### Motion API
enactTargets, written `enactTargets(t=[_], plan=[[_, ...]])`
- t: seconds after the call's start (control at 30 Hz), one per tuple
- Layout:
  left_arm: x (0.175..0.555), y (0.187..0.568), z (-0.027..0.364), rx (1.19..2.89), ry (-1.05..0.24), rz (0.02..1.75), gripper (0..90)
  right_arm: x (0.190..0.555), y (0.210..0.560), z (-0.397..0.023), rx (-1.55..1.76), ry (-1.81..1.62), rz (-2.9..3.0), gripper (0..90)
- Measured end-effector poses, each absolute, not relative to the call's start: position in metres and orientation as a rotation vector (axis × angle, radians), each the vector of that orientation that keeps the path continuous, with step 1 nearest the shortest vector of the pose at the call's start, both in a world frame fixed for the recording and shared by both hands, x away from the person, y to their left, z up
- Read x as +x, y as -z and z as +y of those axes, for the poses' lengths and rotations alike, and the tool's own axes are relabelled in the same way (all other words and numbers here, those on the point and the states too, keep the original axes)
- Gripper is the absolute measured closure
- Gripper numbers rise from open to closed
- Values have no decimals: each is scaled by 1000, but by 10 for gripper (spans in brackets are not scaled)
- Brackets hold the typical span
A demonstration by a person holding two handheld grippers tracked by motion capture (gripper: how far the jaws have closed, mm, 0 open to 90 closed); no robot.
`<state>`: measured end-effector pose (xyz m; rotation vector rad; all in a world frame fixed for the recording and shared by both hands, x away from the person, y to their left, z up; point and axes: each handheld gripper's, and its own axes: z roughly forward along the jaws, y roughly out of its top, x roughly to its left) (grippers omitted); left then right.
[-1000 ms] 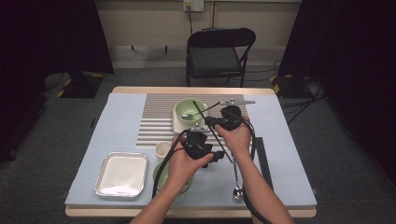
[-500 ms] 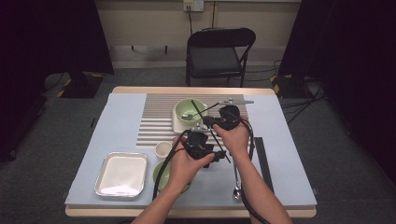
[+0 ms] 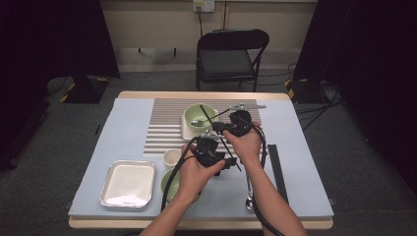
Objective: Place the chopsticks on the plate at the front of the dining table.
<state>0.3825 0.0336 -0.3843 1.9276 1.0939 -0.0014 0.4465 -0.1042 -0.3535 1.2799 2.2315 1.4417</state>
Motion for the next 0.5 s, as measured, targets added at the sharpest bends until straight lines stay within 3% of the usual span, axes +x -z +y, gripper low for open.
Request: enactTargets(t=[0.27, 0.5], plan=[[384, 384, 38, 1917, 0, 1124, 559, 447, 353, -104, 1283, -1450, 2234, 861], [382, 384, 38, 1899, 9, 1132, 506, 446, 354, -101, 1283, -1465, 2233, 861]])
